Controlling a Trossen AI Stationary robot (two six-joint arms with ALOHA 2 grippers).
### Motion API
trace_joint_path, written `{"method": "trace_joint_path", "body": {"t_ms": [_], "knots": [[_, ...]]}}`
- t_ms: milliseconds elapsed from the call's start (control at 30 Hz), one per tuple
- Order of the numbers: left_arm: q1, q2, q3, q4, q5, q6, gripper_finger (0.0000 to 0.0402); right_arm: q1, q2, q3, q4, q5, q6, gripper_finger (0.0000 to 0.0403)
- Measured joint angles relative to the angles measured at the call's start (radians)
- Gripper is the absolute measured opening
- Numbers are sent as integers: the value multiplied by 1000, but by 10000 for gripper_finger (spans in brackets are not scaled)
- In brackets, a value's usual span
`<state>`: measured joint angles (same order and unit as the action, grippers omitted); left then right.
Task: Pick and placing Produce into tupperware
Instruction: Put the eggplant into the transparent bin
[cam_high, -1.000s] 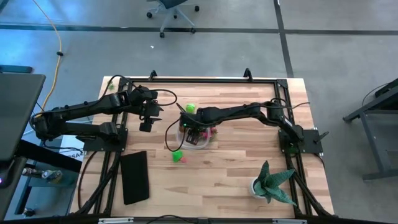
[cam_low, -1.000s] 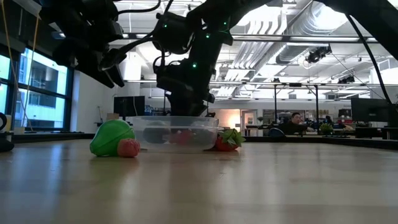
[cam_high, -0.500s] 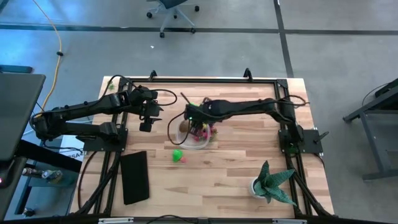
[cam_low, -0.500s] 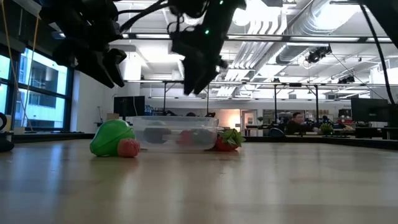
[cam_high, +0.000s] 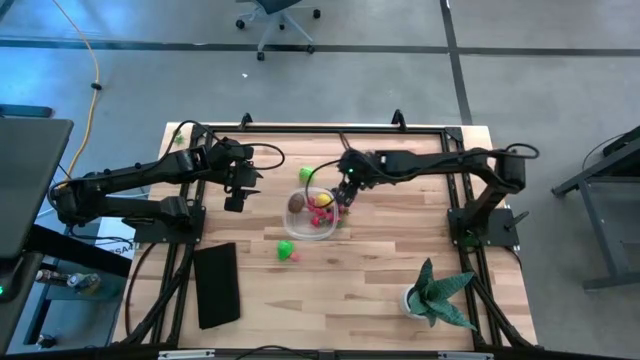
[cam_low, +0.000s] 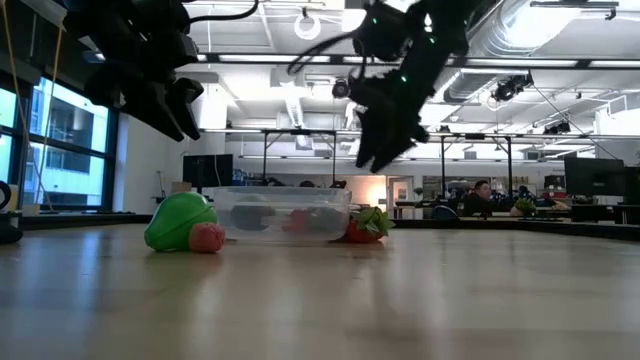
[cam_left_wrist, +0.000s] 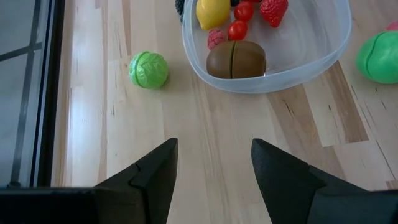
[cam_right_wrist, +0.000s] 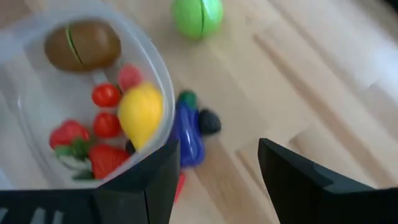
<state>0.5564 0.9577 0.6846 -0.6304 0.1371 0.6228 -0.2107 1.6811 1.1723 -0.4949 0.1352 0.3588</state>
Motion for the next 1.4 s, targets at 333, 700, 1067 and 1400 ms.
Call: {"method": "trace_joint_path", "body": {"t_ms": [333,700,1067,1400], "knots": [[0,0,0,0,0,0,193,-28,0,-122,101,-130,-132,207],[0,0,0,0,0,0,193,-10,36,-160,202,-126,-229,207],[0,0,0,0,0,0,193,-9,106,-161,256,-145,-242,207],[0,0,0,0,0,0,193,-5,115,-161,312,-153,-258,207]]}}
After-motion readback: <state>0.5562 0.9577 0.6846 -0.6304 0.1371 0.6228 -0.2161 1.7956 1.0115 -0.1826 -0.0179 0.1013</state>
